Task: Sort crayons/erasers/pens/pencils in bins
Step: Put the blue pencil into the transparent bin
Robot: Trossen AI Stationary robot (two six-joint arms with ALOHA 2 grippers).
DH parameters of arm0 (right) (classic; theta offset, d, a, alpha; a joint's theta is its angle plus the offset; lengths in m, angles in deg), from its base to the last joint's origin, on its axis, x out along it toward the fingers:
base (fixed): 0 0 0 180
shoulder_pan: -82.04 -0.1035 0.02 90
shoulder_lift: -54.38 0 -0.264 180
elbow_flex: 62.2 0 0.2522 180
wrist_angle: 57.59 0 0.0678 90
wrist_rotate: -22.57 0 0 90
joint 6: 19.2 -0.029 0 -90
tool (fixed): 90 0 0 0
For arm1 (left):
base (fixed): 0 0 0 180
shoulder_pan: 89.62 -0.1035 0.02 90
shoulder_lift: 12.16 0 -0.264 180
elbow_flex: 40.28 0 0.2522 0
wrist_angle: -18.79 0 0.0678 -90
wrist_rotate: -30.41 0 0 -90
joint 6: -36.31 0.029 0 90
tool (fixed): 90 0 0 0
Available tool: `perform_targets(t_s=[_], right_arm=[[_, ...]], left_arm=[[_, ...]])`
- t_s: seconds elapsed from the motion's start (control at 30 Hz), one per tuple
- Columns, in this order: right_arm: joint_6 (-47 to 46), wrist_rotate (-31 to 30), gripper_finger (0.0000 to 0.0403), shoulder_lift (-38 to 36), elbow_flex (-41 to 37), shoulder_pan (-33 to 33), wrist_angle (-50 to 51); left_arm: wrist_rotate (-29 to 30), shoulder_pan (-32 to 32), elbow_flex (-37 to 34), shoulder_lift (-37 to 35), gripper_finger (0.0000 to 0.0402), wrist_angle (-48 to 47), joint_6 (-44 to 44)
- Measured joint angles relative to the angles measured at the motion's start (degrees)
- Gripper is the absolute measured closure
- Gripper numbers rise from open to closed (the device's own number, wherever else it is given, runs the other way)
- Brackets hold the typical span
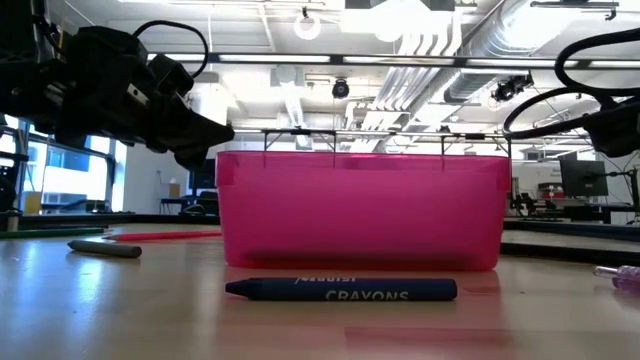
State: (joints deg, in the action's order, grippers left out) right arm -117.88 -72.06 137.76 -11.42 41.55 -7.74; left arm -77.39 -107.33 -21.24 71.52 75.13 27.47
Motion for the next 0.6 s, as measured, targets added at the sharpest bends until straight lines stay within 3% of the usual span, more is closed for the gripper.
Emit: perform_targets(t_s=[0.33,0.6], right_arm=[[3.8,-7.7,0.0391,-7.3,1.2,0.0,0.8],[9.9,-25.8,0.0391,-13.1,1.2,0.5,-1.6]], left_arm=[[0.0,0.0,0.0,0.0,0.0402,0.0,0.0],[0.0,0.0,0.0,0.0,0.0401,0.0,-0.2]])
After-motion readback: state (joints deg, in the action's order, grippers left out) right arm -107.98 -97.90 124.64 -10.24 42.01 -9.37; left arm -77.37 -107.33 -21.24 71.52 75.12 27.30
